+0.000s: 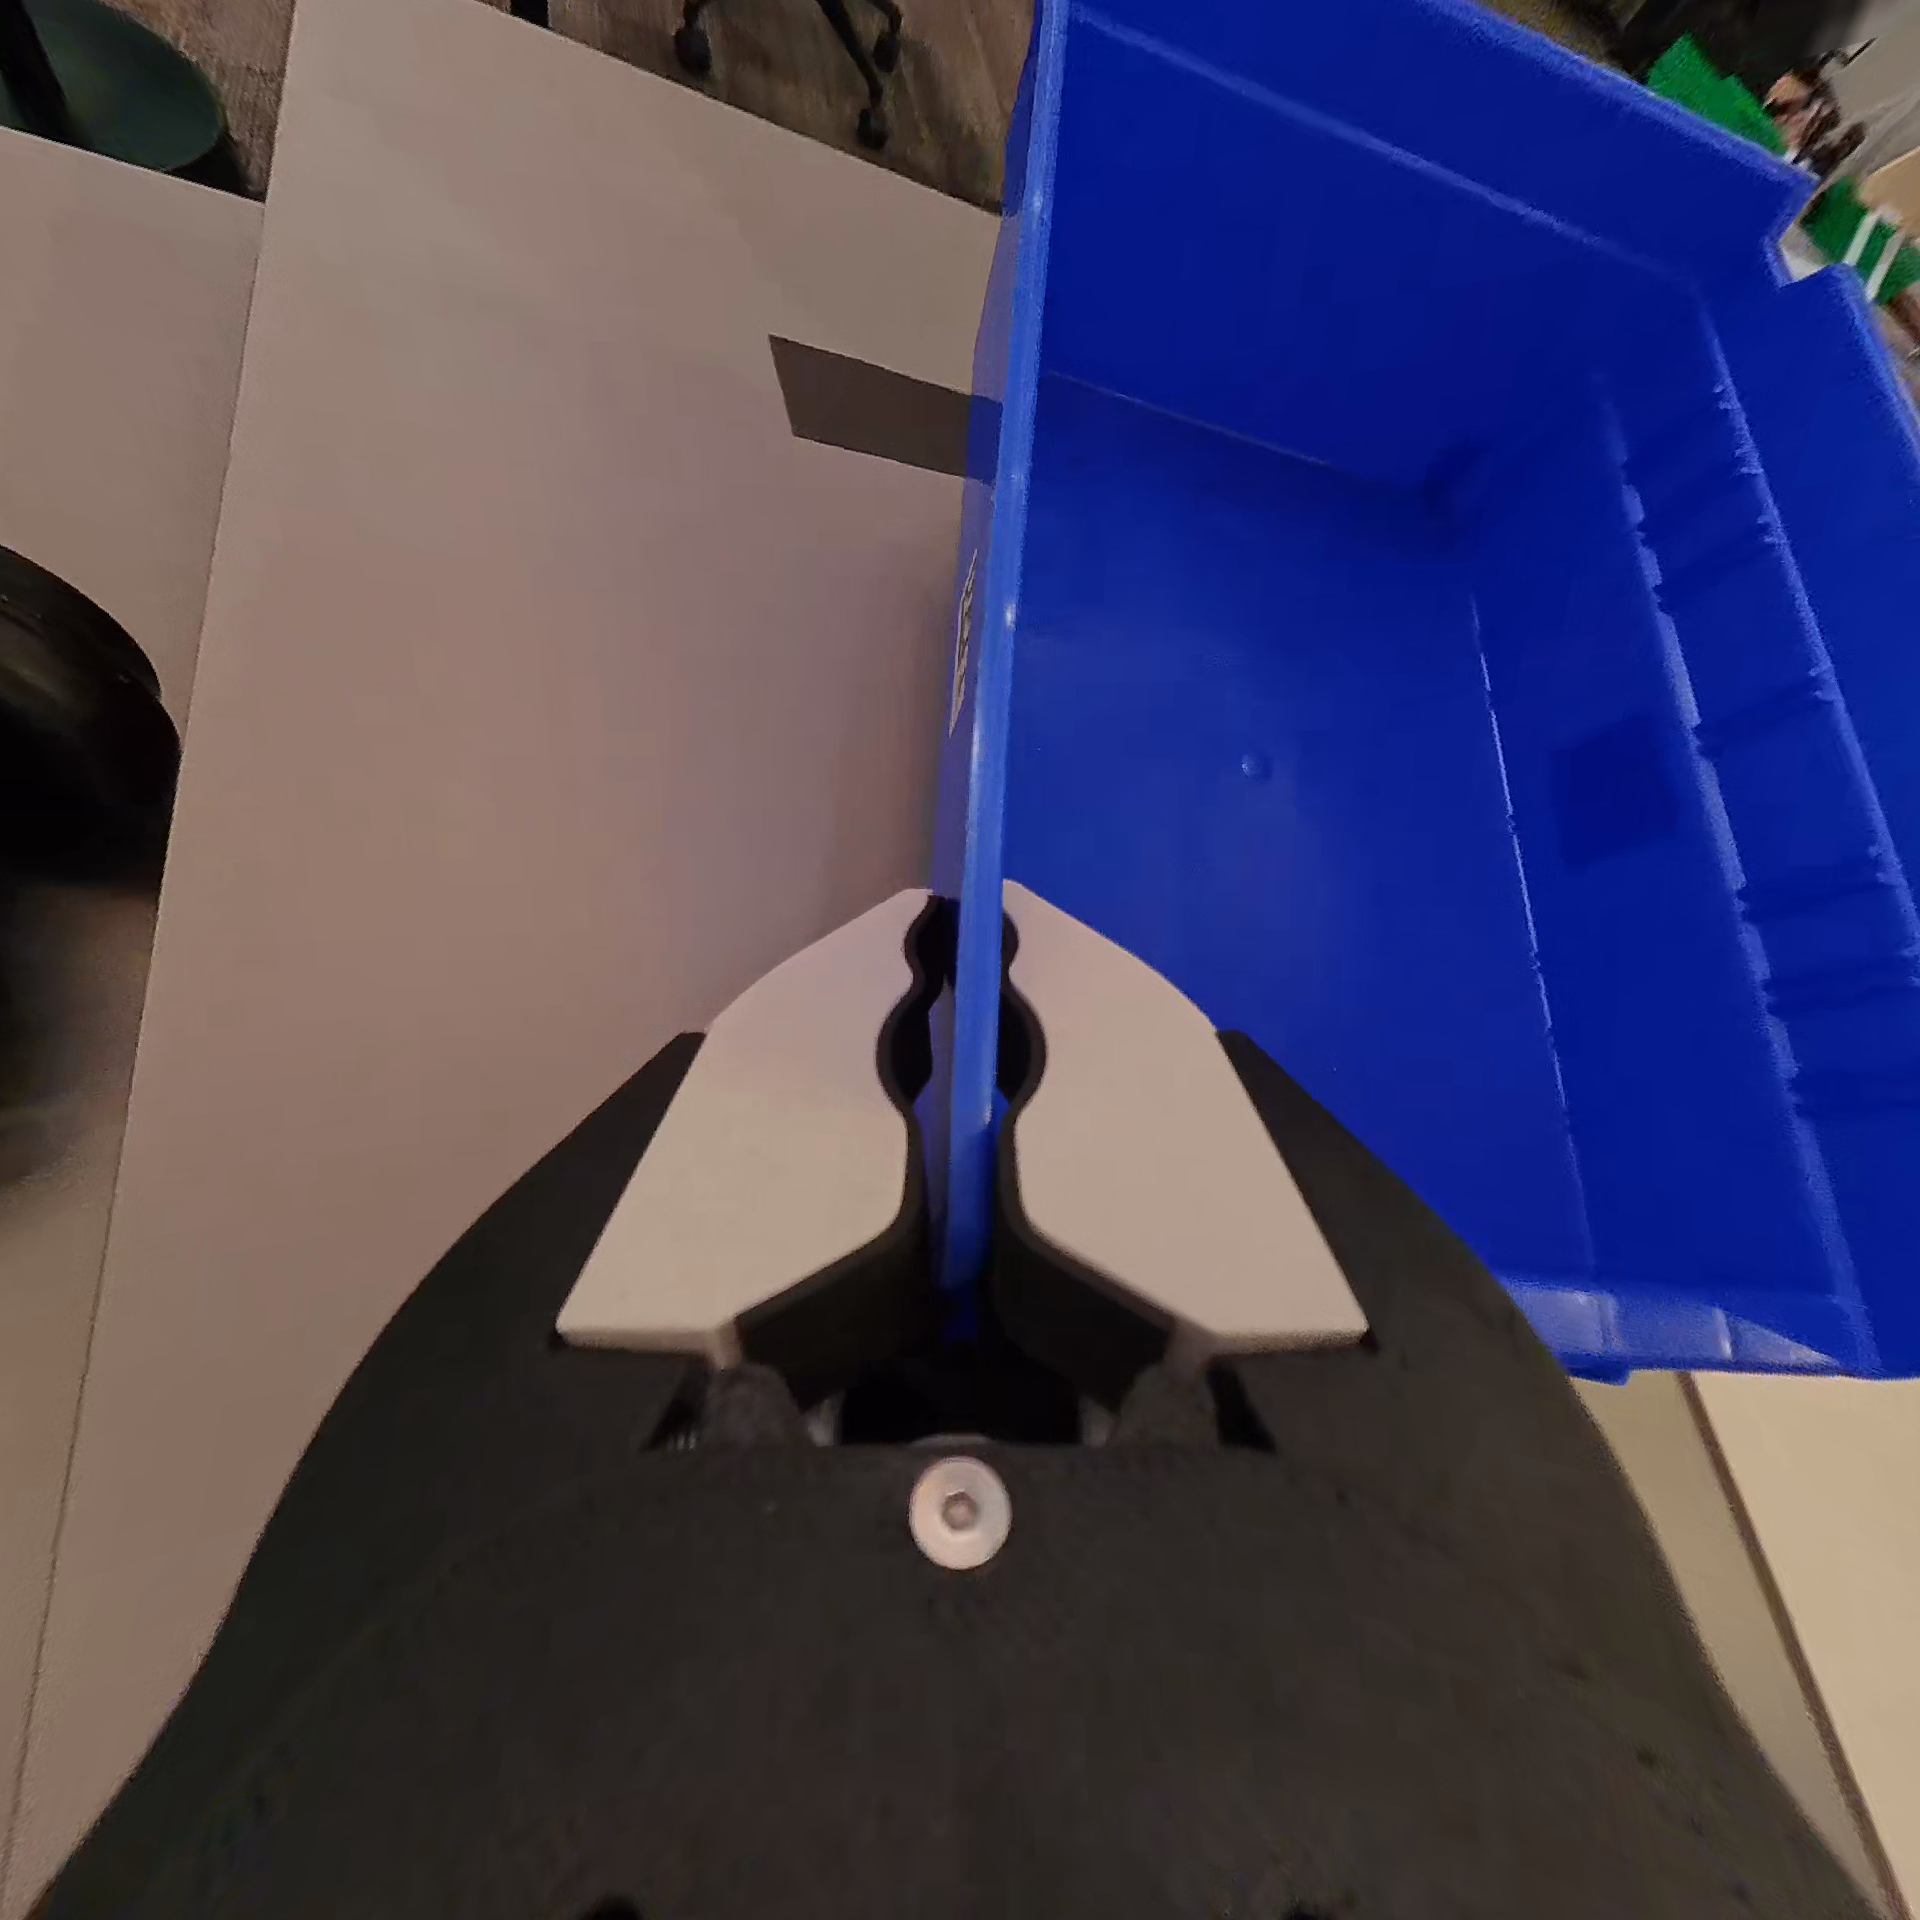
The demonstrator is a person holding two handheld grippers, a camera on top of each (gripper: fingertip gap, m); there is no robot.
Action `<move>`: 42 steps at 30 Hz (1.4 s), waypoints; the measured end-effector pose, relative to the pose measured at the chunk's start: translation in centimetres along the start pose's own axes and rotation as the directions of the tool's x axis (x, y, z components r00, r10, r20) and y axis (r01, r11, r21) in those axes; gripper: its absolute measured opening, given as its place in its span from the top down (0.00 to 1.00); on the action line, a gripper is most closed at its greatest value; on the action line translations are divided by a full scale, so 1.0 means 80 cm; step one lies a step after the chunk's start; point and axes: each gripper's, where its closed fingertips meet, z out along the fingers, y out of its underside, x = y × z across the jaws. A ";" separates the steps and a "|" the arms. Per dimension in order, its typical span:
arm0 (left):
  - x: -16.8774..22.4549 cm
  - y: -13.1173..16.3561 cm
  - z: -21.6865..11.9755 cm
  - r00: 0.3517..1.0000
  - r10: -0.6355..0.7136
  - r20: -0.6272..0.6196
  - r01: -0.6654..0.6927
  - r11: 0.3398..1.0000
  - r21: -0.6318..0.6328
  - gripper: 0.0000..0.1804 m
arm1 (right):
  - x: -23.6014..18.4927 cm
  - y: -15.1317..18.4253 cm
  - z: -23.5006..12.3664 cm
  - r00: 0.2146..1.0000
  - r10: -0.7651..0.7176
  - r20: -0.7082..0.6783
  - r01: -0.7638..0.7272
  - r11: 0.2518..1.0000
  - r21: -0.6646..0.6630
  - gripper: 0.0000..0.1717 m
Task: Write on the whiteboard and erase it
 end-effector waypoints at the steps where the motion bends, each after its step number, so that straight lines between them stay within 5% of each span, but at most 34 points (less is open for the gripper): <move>1: 0.005 0.001 -0.006 1.000 -0.005 -0.009 0.005 1.000 0.010 0.97 | -0.009 0.004 -0.009 1.000 -0.006 0.010 0.007 1.000 -0.009 0.97; 14: 0.067 0.019 -0.073 0.995 0.066 -0.075 -0.061 0.996 0.069 0.97 | -0.146 0.051 -0.089 0.984 -0.091 0.156 0.098 0.995 -0.037 0.97; 32: 0.045 0.068 -0.151 0.998 -0.011 -0.060 0.019 0.989 0.146 0.97 | -0.393 0.050 -0.061 0.932 -0.209 0.296 0.202 0.978 0.057 0.97; 42: 0.014 0.085 -0.189 0.999 -0.047 -0.026 0.051 0.982 0.183 0.97 | -0.490 0.042 -0.057 0.866 -0.300 0.400 0.291 0.953 0.084 0.97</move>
